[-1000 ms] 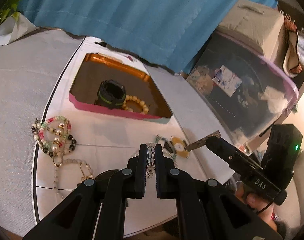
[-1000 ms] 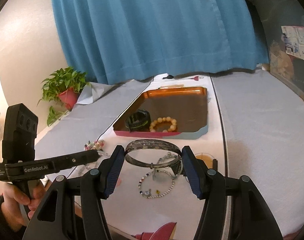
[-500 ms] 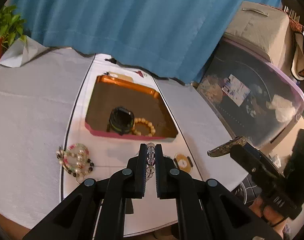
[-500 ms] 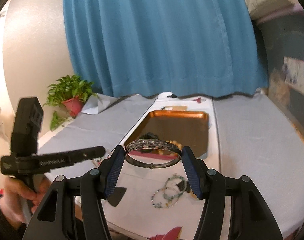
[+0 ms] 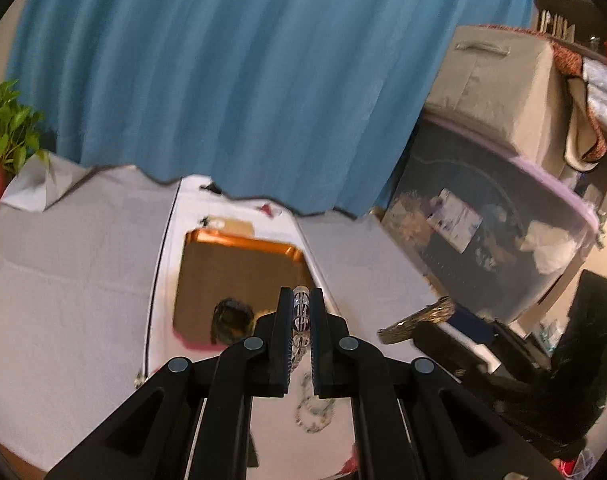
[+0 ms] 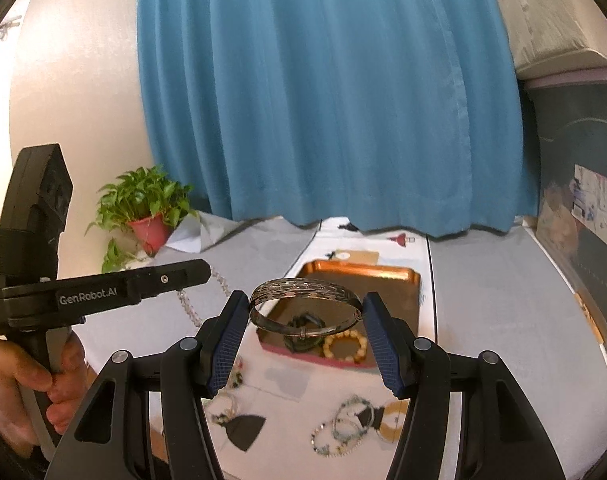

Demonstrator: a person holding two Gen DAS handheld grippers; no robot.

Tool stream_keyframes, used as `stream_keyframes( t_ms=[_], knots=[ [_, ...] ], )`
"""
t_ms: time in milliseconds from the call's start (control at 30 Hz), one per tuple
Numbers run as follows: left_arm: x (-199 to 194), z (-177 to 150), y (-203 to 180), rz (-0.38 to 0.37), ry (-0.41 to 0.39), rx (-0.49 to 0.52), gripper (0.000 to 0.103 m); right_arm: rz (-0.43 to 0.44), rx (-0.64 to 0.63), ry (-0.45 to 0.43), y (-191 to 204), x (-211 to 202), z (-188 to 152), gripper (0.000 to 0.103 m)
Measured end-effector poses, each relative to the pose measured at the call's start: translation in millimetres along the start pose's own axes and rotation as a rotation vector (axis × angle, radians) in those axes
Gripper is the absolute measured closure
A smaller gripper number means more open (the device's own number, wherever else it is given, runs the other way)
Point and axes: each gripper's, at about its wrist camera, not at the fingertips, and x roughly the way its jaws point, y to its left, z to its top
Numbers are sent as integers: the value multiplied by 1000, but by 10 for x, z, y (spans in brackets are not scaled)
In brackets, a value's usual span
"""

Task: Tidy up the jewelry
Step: 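Carry the pink-charm bracelet with the left tool while the right tool carries the bangle to the tray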

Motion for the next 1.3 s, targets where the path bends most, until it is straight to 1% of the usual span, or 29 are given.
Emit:
stream_keyframes(
  t_ms=[100, 200, 367, 433, 600, 667, 867, 967, 1067, 1167, 1267, 1300],
  knots=[
    [-56, 133, -56, -2, -51, 30, 98, -24, -55, -30, 59, 18, 101, 43],
    [-29, 222, -33, -12, -82, 32, 98, -8, -52, -37, 39, 93, 179, 43],
    [117, 249, 119, -33, -92, -5, 98, -3, -27, -36, -90, 306, 195, 43],
    [181, 242, 177, -27, -91, -7, 98, 0, -13, -23, -151, 424, 151, 43],
    [479, 164, 334, -26, -62, -39, 98, 2, 24, 26, -330, 757, -49, 43],
    [603, 111, 405, -24, -46, -54, 98, -6, 24, 60, -402, 914, -163, 43],
    [1030, -129, 698, -5, 19, -113, 98, -24, 20, 150, -617, 1283, -470, 43],
    [1211, -235, 825, 27, 44, -108, 98, -22, 20, 186, -713, 1423, -568, 43],
    [1395, -313, 1001, 44, 78, -124, 98, -7, 58, 243, -831, 1635, -682, 43],
    [1528, -332, 1122, 53, 94, -119, 98, -14, 37, 281, -851, 1800, -746, 43],
    [1661, -378, 1198, 87, 120, -104, 98, -22, 41, 309, -875, 1920, -793, 43],
    [1706, -408, 1219, 83, 133, -111, 98, -23, 45, 315, -883, 1947, -806, 43]
  ],
)
